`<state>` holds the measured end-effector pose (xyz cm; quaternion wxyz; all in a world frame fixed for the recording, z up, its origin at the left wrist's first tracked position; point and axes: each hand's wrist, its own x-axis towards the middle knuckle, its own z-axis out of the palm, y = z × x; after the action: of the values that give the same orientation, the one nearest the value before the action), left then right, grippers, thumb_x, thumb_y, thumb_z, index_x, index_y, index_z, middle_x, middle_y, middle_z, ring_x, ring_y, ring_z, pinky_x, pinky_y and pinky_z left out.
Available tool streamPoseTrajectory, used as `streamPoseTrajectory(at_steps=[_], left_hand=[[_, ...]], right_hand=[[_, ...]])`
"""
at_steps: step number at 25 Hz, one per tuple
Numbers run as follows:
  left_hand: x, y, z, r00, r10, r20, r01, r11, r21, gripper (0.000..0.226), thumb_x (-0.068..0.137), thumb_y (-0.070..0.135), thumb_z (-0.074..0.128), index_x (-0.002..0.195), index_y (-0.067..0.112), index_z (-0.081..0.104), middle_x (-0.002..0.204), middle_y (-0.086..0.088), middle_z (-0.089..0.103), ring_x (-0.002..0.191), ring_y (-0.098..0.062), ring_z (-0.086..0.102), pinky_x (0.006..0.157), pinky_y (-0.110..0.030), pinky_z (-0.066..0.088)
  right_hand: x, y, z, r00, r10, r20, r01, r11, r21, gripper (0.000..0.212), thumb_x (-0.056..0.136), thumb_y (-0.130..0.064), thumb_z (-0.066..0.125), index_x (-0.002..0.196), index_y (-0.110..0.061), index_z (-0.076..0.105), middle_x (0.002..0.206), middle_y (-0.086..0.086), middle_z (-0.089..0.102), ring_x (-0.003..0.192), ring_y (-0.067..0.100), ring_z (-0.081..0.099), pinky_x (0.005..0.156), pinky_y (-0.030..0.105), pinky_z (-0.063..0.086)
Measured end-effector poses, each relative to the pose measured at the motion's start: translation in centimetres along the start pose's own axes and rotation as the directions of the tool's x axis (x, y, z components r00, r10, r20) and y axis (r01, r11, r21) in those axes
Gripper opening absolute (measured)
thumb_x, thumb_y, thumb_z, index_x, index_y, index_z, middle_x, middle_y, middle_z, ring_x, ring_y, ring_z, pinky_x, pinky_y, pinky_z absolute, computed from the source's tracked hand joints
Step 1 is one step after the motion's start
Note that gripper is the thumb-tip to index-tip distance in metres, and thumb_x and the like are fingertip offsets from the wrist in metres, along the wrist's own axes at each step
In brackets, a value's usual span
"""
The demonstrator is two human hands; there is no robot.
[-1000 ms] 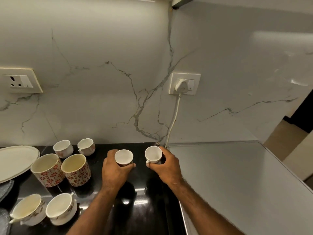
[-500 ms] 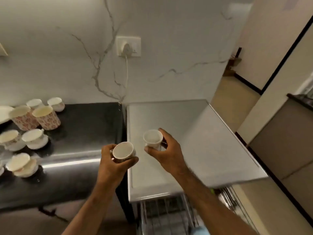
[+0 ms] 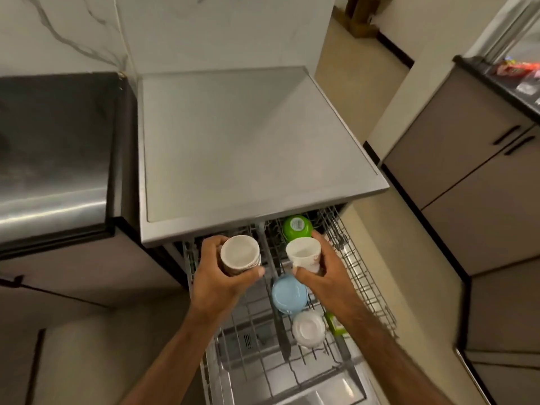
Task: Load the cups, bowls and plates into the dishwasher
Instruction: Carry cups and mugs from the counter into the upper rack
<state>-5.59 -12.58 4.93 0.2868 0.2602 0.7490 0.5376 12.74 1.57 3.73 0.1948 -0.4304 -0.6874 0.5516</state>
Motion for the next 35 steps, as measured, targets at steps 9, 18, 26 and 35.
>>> streamPoseTrajectory(at_steps=[9,18,26,35], left_hand=[[2.1,-9.2,3.8,0.999,-0.04,0.007,0.04,0.999,0.023,0.079,0.06,0.027,0.099,0.12,0.029,0.048,0.106,0.011,0.062,0.092,-0.003,0.065,0.074,-0.022,0.054],[5.3,-17.2,5.7,0.994,-0.074,-0.077,0.074,0.997,-0.007,0.08,0.062,0.029,0.097,0.125,0.031,0.047,0.111,0.013,0.061,0.1,-0.008,0.065,0.08,-0.03,0.056],[6.2,-19.0,6.7,0.987,-0.133,-0.086,0.13,0.991,-0.038,0.082,0.059,0.033,0.099,0.124,0.029,0.049,0.11,0.013,0.064,0.099,-0.009,0.066,0.084,-0.037,0.059],[8.6,-18.2,8.4,0.953,-0.299,0.046,0.297,0.891,-0.343,0.067,0.063,0.034,0.093,0.121,0.017,0.065,0.113,-0.003,0.074,0.104,-0.022,0.073,0.081,-0.035,0.06]], right_hand=[[3.1,10.4,1.3,0.992,0.126,-0.027,-0.128,0.946,-0.298,0.089,0.069,-0.032,0.08,0.147,-0.032,0.038,0.123,-0.007,0.052,0.109,0.012,0.059,0.093,0.041,0.056],[13.8,13.8,6.4,0.995,0.003,0.101,0.063,0.761,-0.645,0.091,0.072,-0.035,0.085,0.148,-0.021,0.038,0.124,0.002,0.061,0.109,0.024,0.061,0.078,0.023,0.043],[15.4,16.8,7.4,0.982,-0.105,0.156,0.187,0.605,-0.774,0.085,0.071,-0.043,0.08,0.144,-0.025,0.04,0.117,0.008,0.066,0.104,0.034,0.064,0.077,0.043,0.058],[14.5,16.9,7.3,0.958,-0.175,0.228,0.268,0.829,-0.491,0.083,0.074,-0.029,0.087,0.146,-0.023,0.047,0.14,-0.003,0.059,0.131,0.016,0.05,0.109,0.038,0.044]])
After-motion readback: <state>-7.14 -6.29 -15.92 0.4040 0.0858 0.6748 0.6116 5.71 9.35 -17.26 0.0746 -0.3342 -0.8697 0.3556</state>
